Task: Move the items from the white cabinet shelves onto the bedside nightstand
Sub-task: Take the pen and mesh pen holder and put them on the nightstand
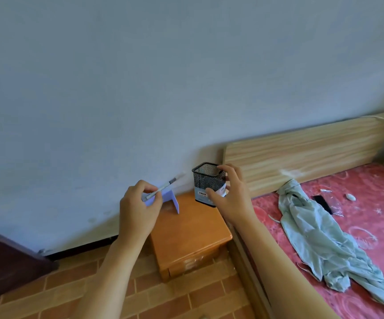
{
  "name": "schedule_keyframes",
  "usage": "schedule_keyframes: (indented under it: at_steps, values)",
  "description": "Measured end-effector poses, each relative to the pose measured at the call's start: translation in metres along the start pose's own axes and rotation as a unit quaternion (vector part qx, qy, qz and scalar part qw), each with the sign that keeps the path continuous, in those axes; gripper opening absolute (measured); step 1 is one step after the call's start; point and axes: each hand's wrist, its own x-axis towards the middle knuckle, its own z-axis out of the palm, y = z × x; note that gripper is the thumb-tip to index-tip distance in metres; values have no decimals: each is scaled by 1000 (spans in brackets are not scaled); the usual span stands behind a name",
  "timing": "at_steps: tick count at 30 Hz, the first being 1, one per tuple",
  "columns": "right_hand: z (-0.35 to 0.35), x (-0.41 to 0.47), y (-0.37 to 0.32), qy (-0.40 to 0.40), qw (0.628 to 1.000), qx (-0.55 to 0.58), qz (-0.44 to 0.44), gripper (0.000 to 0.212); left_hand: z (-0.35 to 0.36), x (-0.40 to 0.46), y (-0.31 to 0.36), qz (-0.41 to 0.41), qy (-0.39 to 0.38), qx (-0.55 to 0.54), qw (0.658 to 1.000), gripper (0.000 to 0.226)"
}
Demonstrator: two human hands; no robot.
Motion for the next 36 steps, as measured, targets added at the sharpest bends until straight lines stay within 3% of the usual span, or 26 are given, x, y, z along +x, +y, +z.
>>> schedule_keyframes:
  at_steps: [14,29,36]
  values:
    - [31,104,63,-13,1000,2,28,62,65,95,-32,-32,-7,15,999,14]
    - [122,205,66,70,985,-86,135,62,122,263,-141,3,-154,-70,986,16]
    - [152,200,77,91,970,-111,196,56,148,290,-183,1,-210,-84,974,16]
